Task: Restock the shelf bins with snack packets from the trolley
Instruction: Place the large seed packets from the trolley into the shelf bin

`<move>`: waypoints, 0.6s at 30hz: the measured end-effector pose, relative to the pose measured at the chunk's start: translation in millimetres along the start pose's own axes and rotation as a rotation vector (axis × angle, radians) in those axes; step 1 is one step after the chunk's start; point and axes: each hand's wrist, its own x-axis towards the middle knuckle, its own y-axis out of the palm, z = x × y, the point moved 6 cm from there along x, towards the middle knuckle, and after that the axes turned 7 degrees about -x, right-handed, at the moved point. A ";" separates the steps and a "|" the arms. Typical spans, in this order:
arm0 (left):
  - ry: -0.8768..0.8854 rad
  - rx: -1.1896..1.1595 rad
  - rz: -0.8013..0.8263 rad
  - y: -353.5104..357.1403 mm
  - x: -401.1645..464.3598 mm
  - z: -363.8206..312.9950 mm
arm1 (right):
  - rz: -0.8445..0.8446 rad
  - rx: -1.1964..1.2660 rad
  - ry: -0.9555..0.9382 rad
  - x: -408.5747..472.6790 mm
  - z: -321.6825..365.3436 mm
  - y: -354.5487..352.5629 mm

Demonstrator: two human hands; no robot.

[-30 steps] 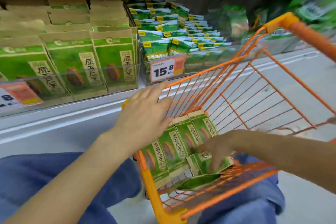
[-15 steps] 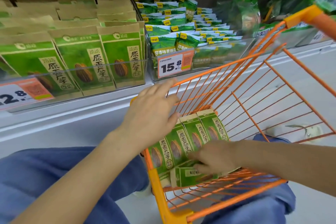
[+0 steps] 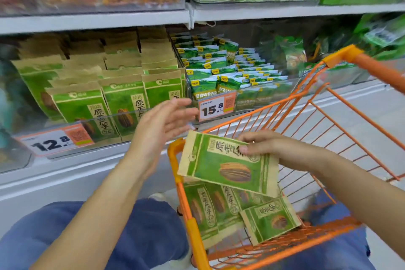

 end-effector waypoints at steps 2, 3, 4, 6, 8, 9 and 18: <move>-0.090 0.042 0.012 -13.6 -2.6 -10.6 | -0.014 -0.017 -0.094 2.3 28.4 5.6; -0.127 0.092 0.034 -19.3 -6.4 -15.8 | -0.022 -0.045 -0.137 5.9 42.4 7.9; -0.156 0.146 0.046 -26.1 -10.8 -19.3 | -0.026 -0.061 -0.178 9.2 57.0 11.5; -0.162 0.239 0.043 -39.9 -24.0 -28.7 | -0.046 -0.057 -0.246 18.3 80.6 19.2; -0.109 0.304 0.048 -52.5 -41.5 -40.9 | -0.065 -0.036 -0.314 31.7 97.0 33.2; -0.081 0.329 0.042 -60.6 -51.3 -46.2 | -0.072 -0.036 -0.341 40.0 102.7 42.8; 0.502 0.681 -0.584 -188.6 -125.2 -170.2 | -0.596 -0.839 -0.715 106.8 139.0 101.0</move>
